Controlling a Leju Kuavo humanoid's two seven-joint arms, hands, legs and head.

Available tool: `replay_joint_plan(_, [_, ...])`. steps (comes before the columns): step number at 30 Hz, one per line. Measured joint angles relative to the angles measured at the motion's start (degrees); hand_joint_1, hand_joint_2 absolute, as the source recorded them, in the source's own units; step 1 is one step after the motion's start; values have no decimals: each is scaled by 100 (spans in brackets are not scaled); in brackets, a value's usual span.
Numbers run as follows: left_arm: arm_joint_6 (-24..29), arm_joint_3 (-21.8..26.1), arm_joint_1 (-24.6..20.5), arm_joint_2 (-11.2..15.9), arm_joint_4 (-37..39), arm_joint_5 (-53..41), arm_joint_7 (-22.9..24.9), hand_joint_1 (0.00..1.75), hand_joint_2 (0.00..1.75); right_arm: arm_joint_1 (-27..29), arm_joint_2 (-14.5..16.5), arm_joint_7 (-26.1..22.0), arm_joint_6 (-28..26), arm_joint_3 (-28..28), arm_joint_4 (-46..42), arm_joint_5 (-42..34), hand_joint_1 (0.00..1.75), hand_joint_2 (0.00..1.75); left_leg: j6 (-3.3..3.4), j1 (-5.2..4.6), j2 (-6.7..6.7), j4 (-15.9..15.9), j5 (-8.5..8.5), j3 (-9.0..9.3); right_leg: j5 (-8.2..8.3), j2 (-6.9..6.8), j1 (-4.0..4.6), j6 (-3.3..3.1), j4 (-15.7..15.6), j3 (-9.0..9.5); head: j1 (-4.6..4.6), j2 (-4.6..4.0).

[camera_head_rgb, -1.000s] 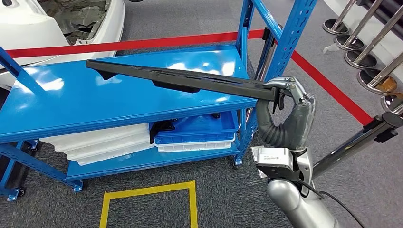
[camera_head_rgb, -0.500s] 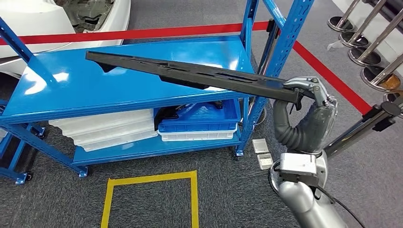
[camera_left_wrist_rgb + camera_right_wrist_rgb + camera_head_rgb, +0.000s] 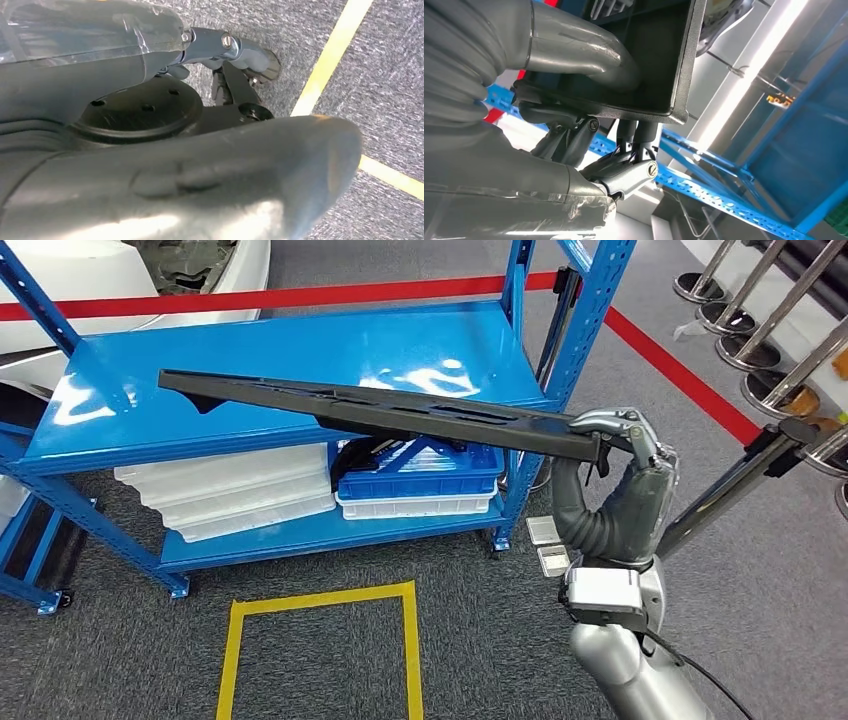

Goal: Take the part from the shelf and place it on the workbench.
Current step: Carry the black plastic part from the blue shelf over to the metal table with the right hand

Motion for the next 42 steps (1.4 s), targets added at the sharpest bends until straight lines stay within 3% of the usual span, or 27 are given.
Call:
replay_joint_plan(1, [-8,0,-5,1,2,-4,-20,0,0,14,4,12,0,-5,0,10,175,175,79,-2,15,-5,62,-71,-112,4,-6,29,61,-49,15,0])
replay_joint_plan(3, [-42,0,-17,2,4,-15,-72,0,0,27,7,54,0,-13,0,39,175,175,215,-19,48,-22,201,-245,-628,13,1,33,484,-189,64,0])
replay_joint_plan(5, [-79,0,-26,2,4,-40,-105,0,0,25,8,104,-1,-15,0,84,175,175,284,-74,63,-17,339,-422,-1124,19,37,-2,1196,-282,128,0])
replay_joint_plan(6, [-90,0,-34,2,4,-52,-111,0,0,24,8,126,-1,-16,0,110,175,175,304,-106,68,-14,408,-508,-1192,22,61,-28,1474,-274,153,0])
replay_joint_plan(8, [-96,0,-58,2,4,-67,-113,0,0,17,8,167,-2,-17,0,146,175,175,331,-176,72,-8,547,-679,-934,30,125,-124,1531,-32,192,0])
replay_joint_plan(9, [-96,0,-71,2,4,-70,-113,0,0,8,8,184,-2,-19,0,153,175,175,340,-206,70,-8,619,-755,-772,38,169,-203,1265,228,209,0])
replay_joint_plan(11, [-97,0,-91,-7,-2,-74,-113,0,0,-23,8,203,-2,-27,-13,155,175,175,337,-256,65,-11,755,-856,-737,52,268,-378,320,952,231,0])
replay_joint_plan(13, [-96,0,-99,-14,-7,-76,-112,0,0,-48,8,202,-2,-40,-29,156,175,175,310,-255,63,-58,900,-883,-865,64,334,-471,-388,1395,212,0])
replay_joint_plan(15, [-90,0,-86,-10,-3,-80,-112,0,0,-51,9,191,-2,-48,-31,155,175,175,262,-239,52,-135,1040,-904,-757,56,338,-515,-557,1377,219,0])
replay_joint_plan(16, [-86,0,-72,-7,1,-83,-112,0,0,-47,13,187,-1,-50,-30,154,175,175,225,-240,36,-121,986,-934,-659,44,324,-550,-587,1311,229,0])
replay_joint_plan(17, [-82,0,-57,-4,4,-88,-112,0,0,-42,19,183,-1,-51,-29,153,175,175,183,-236,20,-27,806,-977,-565,30,300,-593,-611,1228,222,0])
replay_joint_plan(19, [-69,0,-33,0,7,-100,-111,0,0,-33,32,185,-2,-52,-28,157,175,175,101,-198,3,509,146,-1077,-397,17,273,-639,-576,993,150,0])
replay_joint_plan(20, [-62,0,-28,1,8,-104,-110,0,0,-30,36,189,-2,-53,-28,162,175,175,70,-168,5,890,-120,-1112,-323,12,266,-637,-525,851,110,0])
replay_joint_plan(21, [-55,0,-26,2,8,-105,-109,0,0,-25,38,194,-3,-54,-28,169,175,175,47,-143,6,1247,-240,-1121,-255,7,259,-621,-463,700,82,0])
replay_joint_plan(23, [-52,0,-23,4,9,-105,-107,0,0,-9,42,201,-4,-55,-28,175,175,175,10,-108,7,1575,-19,-967,-137,-7,235,-583,-309,378,38,0])
replay_joint_plan(24, [-52,0,-22,4,9,-106,-105,0,0,-1,44,201,-4,-55,-29,176,175,175,-5,-94,7,1469,156,-769,-88,-13,220,-559,-227,224,22,0])
replay_joint_plan(25, [-52,0,-25,4,9,-107,-103,0,0,6,45,202,-4,-57,-29,180,175,175,-15,-81,5,1143,198,-465,-39,-16,210,-531,-143,82,9,0])
replay_joint_plan(27, [-53,0,-37,4,9,-107,-105,0,0,16,46,205,-5,-66,-31,189,175,175,11,-91,0,258,-37,165,46,-18,203,-472,-21,-88,-2,0])
replay_joint_plan(29, [-57,0,-41,4,9,-108,-114,0,0,26,46,214,-5,-75,-31,189,175,175,84,-124,-2,-211,-225,424,162,-22,193,-402,-7,-127,-12,0])
replay_joint_plan(31, [-60,0,-37,3,9,-108,-120,0,0,32,47,221,-5,-79,-31,164,175,175,179,-113,26,-241,-109,319,181,-8,179,-317,-9,-165,-28,0])
replay_joint_plan(32, [-60,0,-39,3,9,-109,-120,0,0,33,47,221,-5,-80,-31,149,175,175,230,-104,45,-252,-33,241,43,7,173,-284,64,-209,-25,0])
replay_joint_plan(35, [-62,0,-49,2,9,-109,-120,0,0,33,48,199,-5,-85,-31,103,175,175,314,-97,83,-262,212,-58,-837,38,152,-224,844,-376,21,0])
replay_joint_plan(36, [-63,0,-51,2,9,-109,-120,0,0,33,48,188,-6,-86,-30,87,175,175,315,-100,87,-254,297,-170,-1006,41,148,-208,1186,-400,32,0])
replay_joint_plan(37, [-63,0,-53,3,9,-108,-120,0,0,32,48,177,-5,-87,-29,72,175,175,310,-102,91,-242,382,-289,-987,43,144,-199,1444,-374,37,0])
replay_joint_plan(39, [-63,0,-57,3,9,-107,-120,0,0,27,48,158,-5,-87,-23,43,175,175,288,-102,98,-202,542,-531,-616,44,133,-195,1535,-126,50,0])
replay_joint_plan(40, [-63,0,-60,3,9,-107,-121,0,0,19,48,147,-4,-87,-20,33,175,175,269,-100,99,-175,619,-637,-445,48,126,-204,1274,158,59,0])
replay_joint_plan(42, [-61,0,-67,3,9,-107,-122,0,0,-14,48,118,-4,-87,-17,22,175,175,218,-111,89,-126,745,-771,-538,65,135,-232,302,897,97,0])
